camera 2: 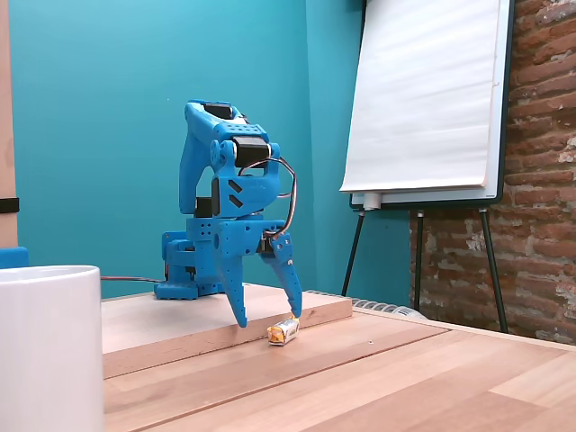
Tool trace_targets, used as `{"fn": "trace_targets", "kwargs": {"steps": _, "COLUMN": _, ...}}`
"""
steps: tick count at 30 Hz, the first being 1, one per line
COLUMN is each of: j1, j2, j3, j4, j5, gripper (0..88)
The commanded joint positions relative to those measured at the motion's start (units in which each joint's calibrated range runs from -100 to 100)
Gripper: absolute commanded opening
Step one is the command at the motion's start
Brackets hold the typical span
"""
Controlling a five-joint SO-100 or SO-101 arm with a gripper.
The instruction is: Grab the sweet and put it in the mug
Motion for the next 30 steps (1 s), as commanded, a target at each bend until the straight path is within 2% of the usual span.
{"fn": "trace_targets", "kwargs": {"steps": 1, "j1": -0.7, "j2": -0.7, "j3": -2.7, "j4": 0.1, "j5": -0.8, "gripper": 31.3}}
{"fn": "trace_targets", "kwargs": {"steps": 16, "j1": -2.8, "j2": 1.7, "j3": -2.5, "j4": 0.0, "j5": -1.1, "gripper": 31.3}}
{"fn": "trace_targets", "kwargs": {"steps": 24, "j1": -2.3, "j2": 4.0, "j3": -2.3, "j4": -5.7, "j5": -1.2, "gripper": 31.3}}
{"fn": "trace_targets", "kwargs": {"steps": 30, "j1": -2.6, "j2": 4.0, "j3": -1.7, "j4": -5.8, "j5": -1.2, "gripper": 31.3}}
